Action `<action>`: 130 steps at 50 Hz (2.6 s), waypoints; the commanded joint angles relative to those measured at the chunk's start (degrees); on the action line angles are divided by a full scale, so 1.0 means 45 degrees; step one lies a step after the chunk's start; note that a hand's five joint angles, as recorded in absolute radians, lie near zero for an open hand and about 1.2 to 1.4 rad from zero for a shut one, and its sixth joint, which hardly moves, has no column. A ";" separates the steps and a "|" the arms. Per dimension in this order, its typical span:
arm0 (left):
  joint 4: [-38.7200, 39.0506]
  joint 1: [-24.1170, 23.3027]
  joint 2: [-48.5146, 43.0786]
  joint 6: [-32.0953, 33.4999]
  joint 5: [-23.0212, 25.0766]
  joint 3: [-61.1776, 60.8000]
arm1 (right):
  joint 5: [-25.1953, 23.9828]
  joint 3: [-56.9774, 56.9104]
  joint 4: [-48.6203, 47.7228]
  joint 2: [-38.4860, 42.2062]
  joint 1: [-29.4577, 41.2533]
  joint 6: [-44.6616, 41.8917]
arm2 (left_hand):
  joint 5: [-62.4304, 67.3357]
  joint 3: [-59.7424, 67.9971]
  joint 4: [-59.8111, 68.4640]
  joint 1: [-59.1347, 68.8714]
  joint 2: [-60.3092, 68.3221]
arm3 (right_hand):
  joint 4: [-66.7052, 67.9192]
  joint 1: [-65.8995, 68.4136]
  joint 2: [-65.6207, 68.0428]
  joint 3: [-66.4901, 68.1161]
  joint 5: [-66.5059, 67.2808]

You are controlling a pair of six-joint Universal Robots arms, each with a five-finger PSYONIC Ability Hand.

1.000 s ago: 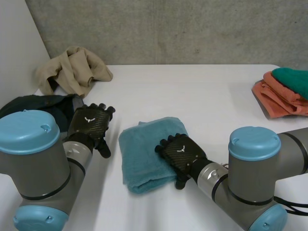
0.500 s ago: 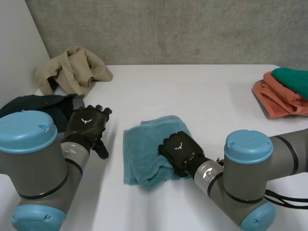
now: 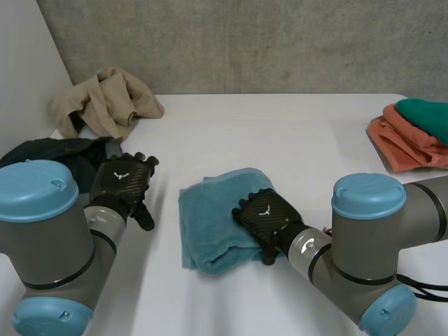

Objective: Fold the laundry.

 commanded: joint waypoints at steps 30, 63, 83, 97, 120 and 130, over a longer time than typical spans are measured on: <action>0.0020 0.0126 0.0095 -0.0059 0.0039 -0.0197 | -0.0033 -0.0449 -0.0883 0.0974 -0.0024 -0.0103 | -0.0206 -0.0350 -0.0226 -0.0133 -0.0243 | 0.2445 0.3222 0.2079 0.2441 0.2480; 0.0020 0.0165 0.0095 -0.0059 0.0039 -0.0236 | -0.0052 -0.0801 -0.1723 0.1326 -0.0433 -0.1275 | -0.0243 -0.0387 -0.0263 -0.0170 -0.0280 | 1.2974 1.3750 1.2608 1.2970 1.3008; 0.0020 0.0360 0.0095 -0.0078 0.0020 -0.0295 | -0.0657 -0.4235 -0.1938 0.0096 -0.3049 -0.4791 | -0.0243 -0.0387 -0.0263 -0.0170 -0.0280 | 1.2974 1.3750 1.2608 1.2970 1.3008; 0.0020 0.0517 0.0095 -0.0176 0.0039 -0.0412 | -0.2160 -0.9431 -0.1958 0.0484 -0.7696 -0.1611 | -0.0243 -0.0387 -0.0263 -0.0170 -0.0280 | 1.2974 1.3750 1.2608 1.2970 1.3008; 0.0020 0.0517 0.0056 -0.0176 0.0039 -0.0412 | -0.7044 -1.1328 -0.2563 0.5955 -1.2718 0.2358 | -0.0243 -0.0387 -0.0263 -0.0170 -0.0280 | 1.2974 1.3750 1.2608 1.2970 1.3008; 0.0020 0.0536 -0.0003 -0.0176 0.0039 -0.0393 | -0.7084 -1.1074 -0.2310 0.5604 -1.2973 0.2339 | -0.0243 -0.0387 -0.0263 -0.0170 -0.0280 | 0.0396 0.1173 0.0030 0.0392 0.0430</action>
